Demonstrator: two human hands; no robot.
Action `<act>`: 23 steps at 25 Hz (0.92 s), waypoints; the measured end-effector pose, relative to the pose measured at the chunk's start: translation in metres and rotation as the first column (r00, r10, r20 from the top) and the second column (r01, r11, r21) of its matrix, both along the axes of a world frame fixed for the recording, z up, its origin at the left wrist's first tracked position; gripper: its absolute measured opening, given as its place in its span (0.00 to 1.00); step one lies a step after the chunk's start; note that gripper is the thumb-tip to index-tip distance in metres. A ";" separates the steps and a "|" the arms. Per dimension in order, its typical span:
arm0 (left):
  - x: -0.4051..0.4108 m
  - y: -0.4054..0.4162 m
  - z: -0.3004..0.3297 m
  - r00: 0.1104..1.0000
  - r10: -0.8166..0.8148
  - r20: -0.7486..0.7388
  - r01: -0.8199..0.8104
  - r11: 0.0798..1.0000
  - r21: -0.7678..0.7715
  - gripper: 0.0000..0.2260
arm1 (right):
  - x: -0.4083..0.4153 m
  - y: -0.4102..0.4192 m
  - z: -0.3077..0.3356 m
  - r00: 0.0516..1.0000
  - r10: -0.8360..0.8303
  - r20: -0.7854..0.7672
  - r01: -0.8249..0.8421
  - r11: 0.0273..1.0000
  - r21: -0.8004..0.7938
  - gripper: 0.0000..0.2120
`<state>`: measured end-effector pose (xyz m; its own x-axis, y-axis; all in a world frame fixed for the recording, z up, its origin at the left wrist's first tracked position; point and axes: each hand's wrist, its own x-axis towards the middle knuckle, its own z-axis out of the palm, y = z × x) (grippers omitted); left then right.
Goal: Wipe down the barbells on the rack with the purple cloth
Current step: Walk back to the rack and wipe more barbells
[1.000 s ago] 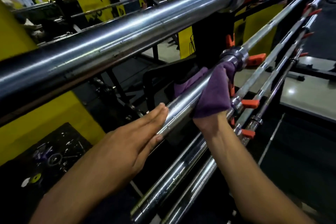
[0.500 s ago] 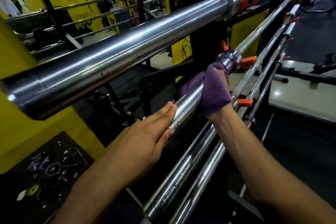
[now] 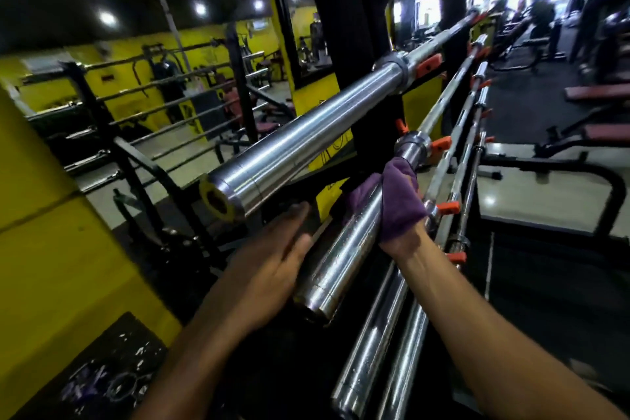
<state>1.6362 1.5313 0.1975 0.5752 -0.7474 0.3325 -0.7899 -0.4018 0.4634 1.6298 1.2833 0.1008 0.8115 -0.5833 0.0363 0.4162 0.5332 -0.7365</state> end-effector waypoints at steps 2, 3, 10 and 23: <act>0.013 0.027 0.023 0.990 0.134 0.053 -0.126 0.982 -0.138 0.09 | -0.010 0.002 0.009 0.961 -0.273 -0.045 0.260 0.945 -0.197 0.18; 0.019 0.035 0.040 0.981 0.186 0.056 -0.166 0.954 -0.249 0.10 | -0.011 0.020 0.011 0.967 -0.254 -0.009 0.252 0.963 -0.092 0.25; 0.028 0.020 0.130 0.947 -0.283 -0.150 0.265 0.956 -0.126 0.21 | -0.061 0.144 -0.013 0.996 0.030 -0.079 -0.008 0.961 0.277 0.16; 0.023 0.012 0.144 0.925 -0.378 -0.037 0.375 0.895 0.241 0.22 | -0.021 0.065 -0.051 0.998 -0.061 -0.020 0.061 0.998 0.011 0.15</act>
